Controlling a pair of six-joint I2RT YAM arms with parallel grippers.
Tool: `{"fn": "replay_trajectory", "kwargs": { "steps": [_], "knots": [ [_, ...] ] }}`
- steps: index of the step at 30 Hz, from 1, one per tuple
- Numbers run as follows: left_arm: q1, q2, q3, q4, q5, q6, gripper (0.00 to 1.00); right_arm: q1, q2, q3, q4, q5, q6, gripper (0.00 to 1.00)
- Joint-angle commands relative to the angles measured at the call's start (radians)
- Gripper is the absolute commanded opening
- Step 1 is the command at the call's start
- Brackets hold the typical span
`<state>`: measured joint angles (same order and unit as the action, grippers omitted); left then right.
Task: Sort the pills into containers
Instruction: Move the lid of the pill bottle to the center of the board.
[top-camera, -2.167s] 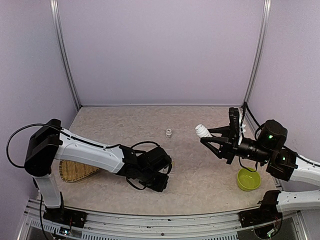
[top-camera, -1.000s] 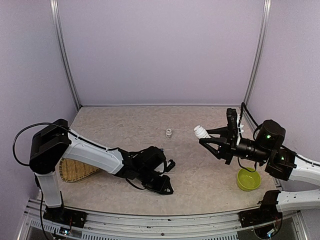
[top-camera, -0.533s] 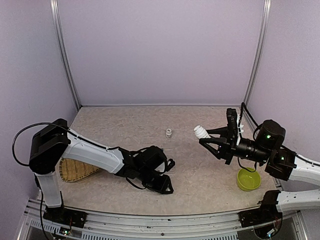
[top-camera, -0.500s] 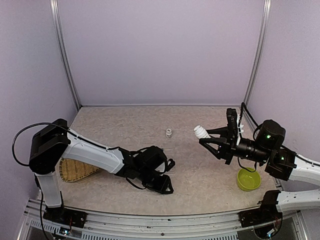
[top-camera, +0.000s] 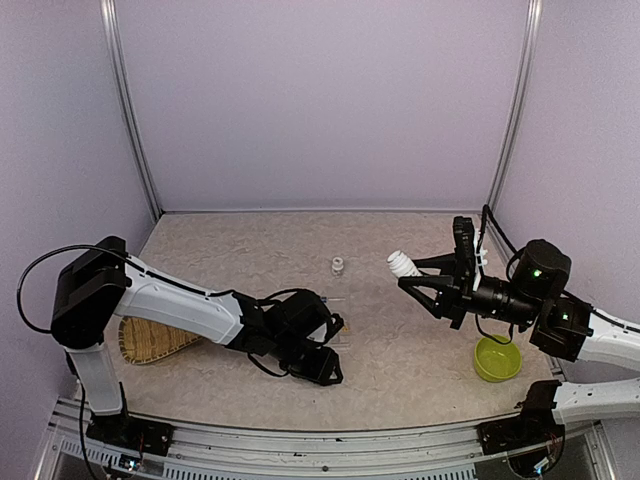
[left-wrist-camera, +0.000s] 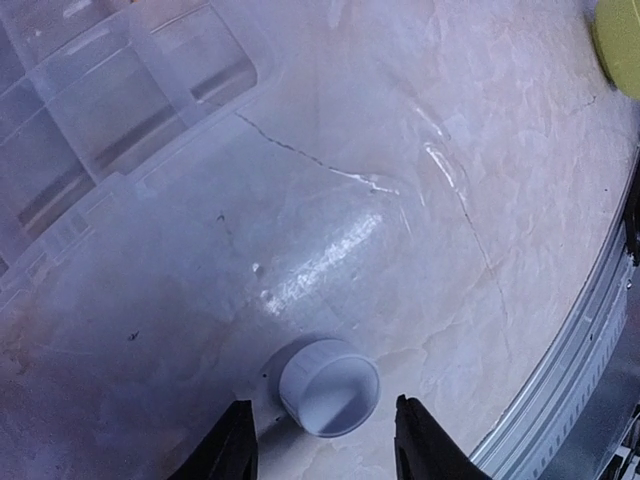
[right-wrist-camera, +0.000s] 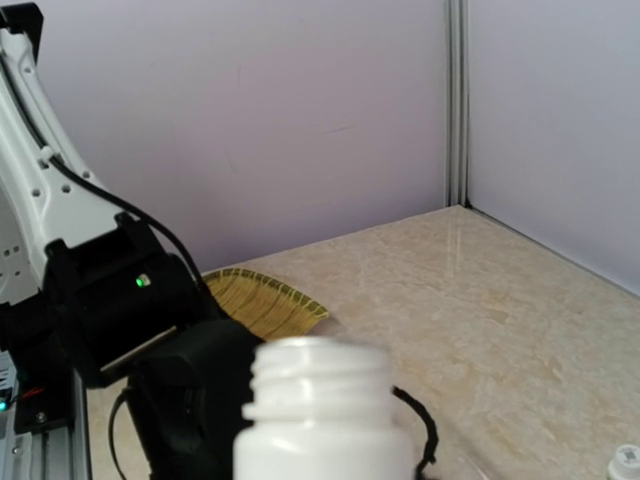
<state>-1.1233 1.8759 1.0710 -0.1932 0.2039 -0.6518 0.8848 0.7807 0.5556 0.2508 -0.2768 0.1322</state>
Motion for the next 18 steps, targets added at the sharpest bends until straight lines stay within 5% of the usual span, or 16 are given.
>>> {"fn": "replay_trajectory", "kwargs": {
  "steps": [1,18],
  "knots": [
    [-0.001,-0.048,-0.004,-0.052,-0.041,0.013,0.48,-0.009,-0.006,-0.008,0.019,-0.006,0.004,0.18],
    [0.126,-0.261,-0.086,-0.046,-0.128,0.093,0.92,-0.009,0.039,-0.106,0.11,0.011,-0.028,0.17]
  ]
}}
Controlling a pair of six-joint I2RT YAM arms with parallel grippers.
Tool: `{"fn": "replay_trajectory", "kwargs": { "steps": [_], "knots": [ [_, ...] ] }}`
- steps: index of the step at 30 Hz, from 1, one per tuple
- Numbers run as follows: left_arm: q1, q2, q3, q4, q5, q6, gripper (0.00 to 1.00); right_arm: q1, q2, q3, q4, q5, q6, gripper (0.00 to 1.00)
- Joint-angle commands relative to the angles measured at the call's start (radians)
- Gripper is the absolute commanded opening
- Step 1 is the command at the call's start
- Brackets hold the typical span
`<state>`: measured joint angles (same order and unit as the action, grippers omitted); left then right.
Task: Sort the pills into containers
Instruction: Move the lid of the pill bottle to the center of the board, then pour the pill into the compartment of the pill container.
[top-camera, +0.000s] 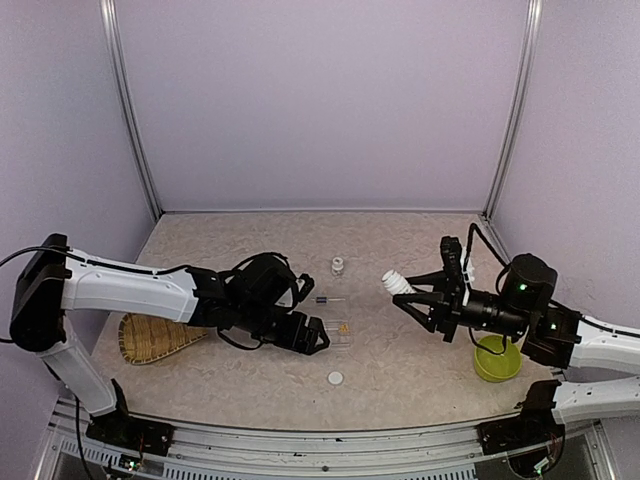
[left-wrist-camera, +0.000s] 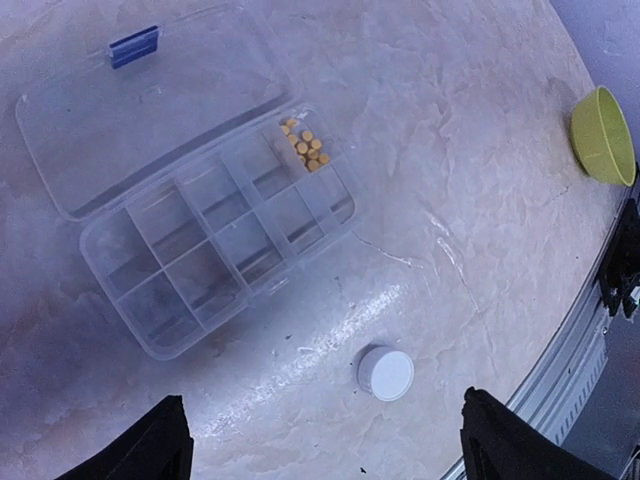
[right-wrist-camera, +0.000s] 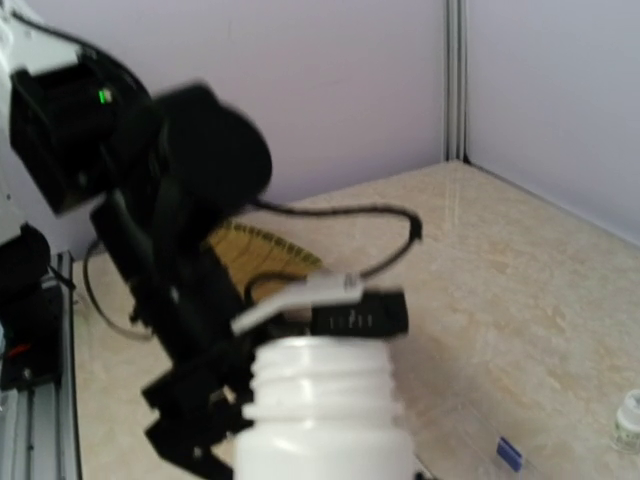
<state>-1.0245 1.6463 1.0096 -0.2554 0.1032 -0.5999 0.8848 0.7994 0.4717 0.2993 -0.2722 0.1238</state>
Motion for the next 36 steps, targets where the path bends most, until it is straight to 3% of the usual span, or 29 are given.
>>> {"fn": "replay_trajectory", "kwargs": {
  "steps": [1,19,28,36],
  "knots": [
    [0.038,-0.035,-0.027,0.024,-0.029,0.047,0.95,-0.01,0.029,-0.027,0.069,0.006,-0.021,0.17],
    [0.239,-0.037,-0.099,0.37,0.03,0.161,0.99,-0.009,0.228,-0.062,0.157,0.045,-0.091,0.16],
    [0.248,0.001,-0.11,0.485,0.088,0.279,0.99,-0.01,0.346,-0.04,0.163,0.065,-0.117,0.15],
    [0.253,0.007,-0.184,0.623,0.141,0.274,0.99,-0.01,0.443,-0.013,0.171,0.084,-0.137,0.15]
  ]
}}
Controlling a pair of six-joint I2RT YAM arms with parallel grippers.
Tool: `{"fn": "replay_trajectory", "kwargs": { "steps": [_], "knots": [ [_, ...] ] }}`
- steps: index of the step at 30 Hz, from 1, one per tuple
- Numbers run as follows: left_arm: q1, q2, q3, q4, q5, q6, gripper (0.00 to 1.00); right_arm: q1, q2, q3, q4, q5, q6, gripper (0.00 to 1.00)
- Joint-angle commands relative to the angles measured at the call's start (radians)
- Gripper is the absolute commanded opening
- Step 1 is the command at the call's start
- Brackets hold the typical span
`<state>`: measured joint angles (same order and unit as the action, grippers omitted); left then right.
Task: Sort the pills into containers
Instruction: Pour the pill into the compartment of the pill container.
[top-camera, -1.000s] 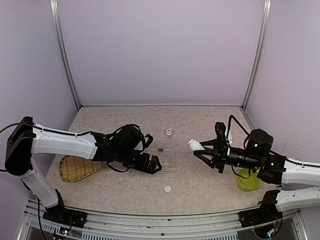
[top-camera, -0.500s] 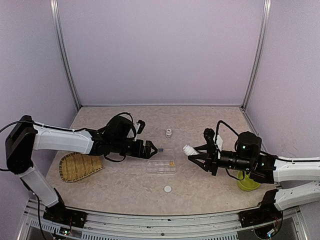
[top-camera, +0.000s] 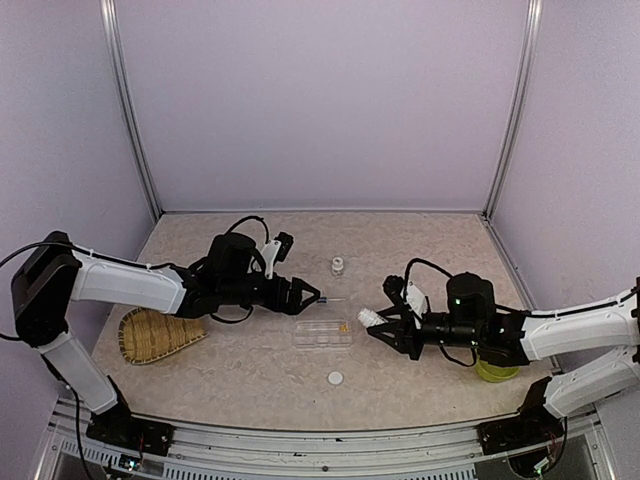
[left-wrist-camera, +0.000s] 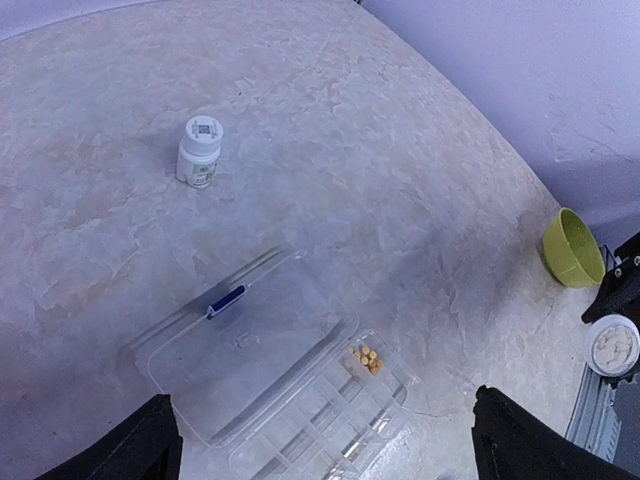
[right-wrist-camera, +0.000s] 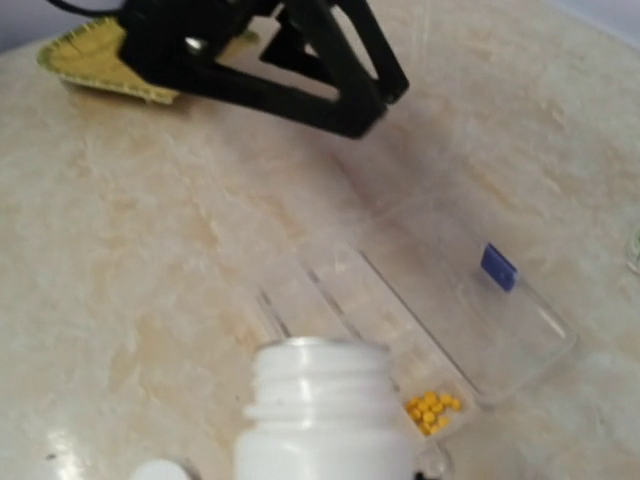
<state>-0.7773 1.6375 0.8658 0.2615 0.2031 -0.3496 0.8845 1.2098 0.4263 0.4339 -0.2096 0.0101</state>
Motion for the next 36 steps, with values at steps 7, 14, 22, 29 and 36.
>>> {"fn": "replay_trajectory", "kwargs": {
  "steps": [7,14,22,29,36],
  "knots": [
    [0.001,0.025,-0.073,0.158,0.037,0.034,0.99,-0.009,0.122,0.074,0.027,0.018,-0.049,0.15],
    [-0.004,0.027,-0.104,0.191,0.016,0.032,0.99,-0.009,0.202,0.105,0.032,0.017,-0.07,0.15],
    [-0.004,0.032,-0.111,0.199,0.014,0.026,0.99,-0.007,0.27,0.148,0.01,0.002,-0.089,0.15],
    [-0.004,0.04,-0.11,0.192,0.001,0.025,0.99,-0.004,0.309,0.17,0.001,0.004,-0.101,0.15],
    [-0.004,0.043,-0.106,0.186,-0.003,0.028,0.99,-0.001,0.343,0.206,-0.046,0.019,-0.113,0.15]
  ]
}}
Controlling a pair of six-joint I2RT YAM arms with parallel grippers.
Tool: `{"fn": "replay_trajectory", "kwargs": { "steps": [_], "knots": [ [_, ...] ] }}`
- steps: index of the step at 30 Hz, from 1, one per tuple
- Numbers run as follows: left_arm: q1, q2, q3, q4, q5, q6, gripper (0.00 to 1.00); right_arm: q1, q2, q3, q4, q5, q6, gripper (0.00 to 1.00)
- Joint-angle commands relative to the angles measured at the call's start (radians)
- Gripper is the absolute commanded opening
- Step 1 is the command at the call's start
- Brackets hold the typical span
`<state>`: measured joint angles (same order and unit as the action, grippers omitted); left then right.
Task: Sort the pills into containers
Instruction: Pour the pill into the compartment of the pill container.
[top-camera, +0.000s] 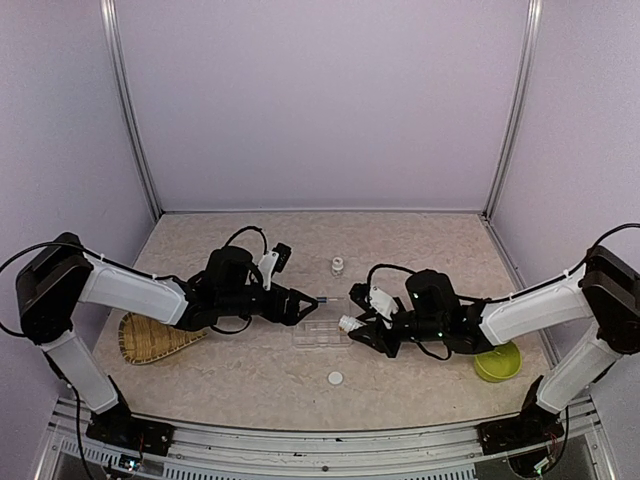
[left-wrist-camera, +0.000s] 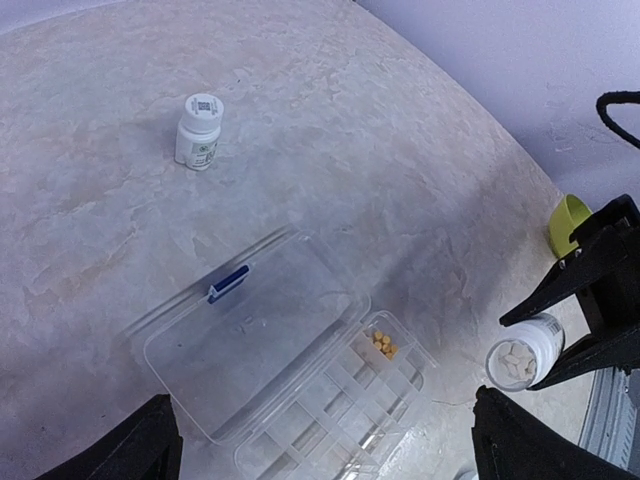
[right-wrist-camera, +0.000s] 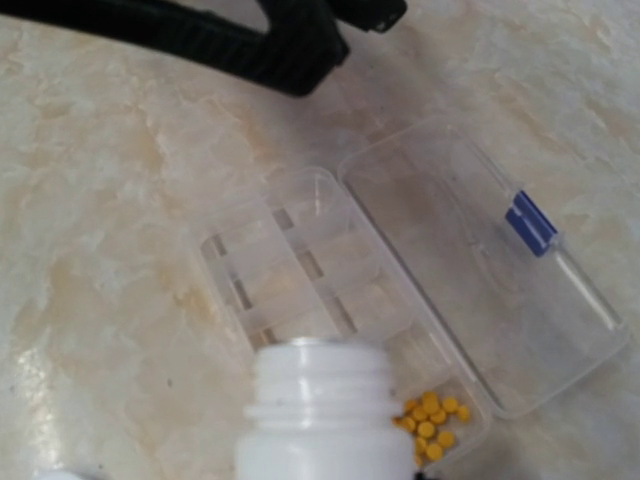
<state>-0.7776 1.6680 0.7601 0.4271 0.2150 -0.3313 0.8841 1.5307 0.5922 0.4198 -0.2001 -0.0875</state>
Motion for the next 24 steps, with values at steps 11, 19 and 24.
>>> {"fn": "replay_trajectory", "kwargs": {
  "steps": [11,19,24],
  "knots": [
    [0.0,0.014,-0.001,0.018,-0.022,0.009,0.99,0.004,0.079,0.08,-0.079,0.013,-0.029,0.15],
    [0.005,0.014,-0.001,0.015,-0.023,0.007,0.99,0.01,0.099,0.102,-0.116,0.031,-0.036,0.15],
    [0.005,0.016,0.001,0.013,-0.019,0.007,0.99,0.016,0.113,0.117,-0.137,0.034,-0.04,0.15]
  ]
}}
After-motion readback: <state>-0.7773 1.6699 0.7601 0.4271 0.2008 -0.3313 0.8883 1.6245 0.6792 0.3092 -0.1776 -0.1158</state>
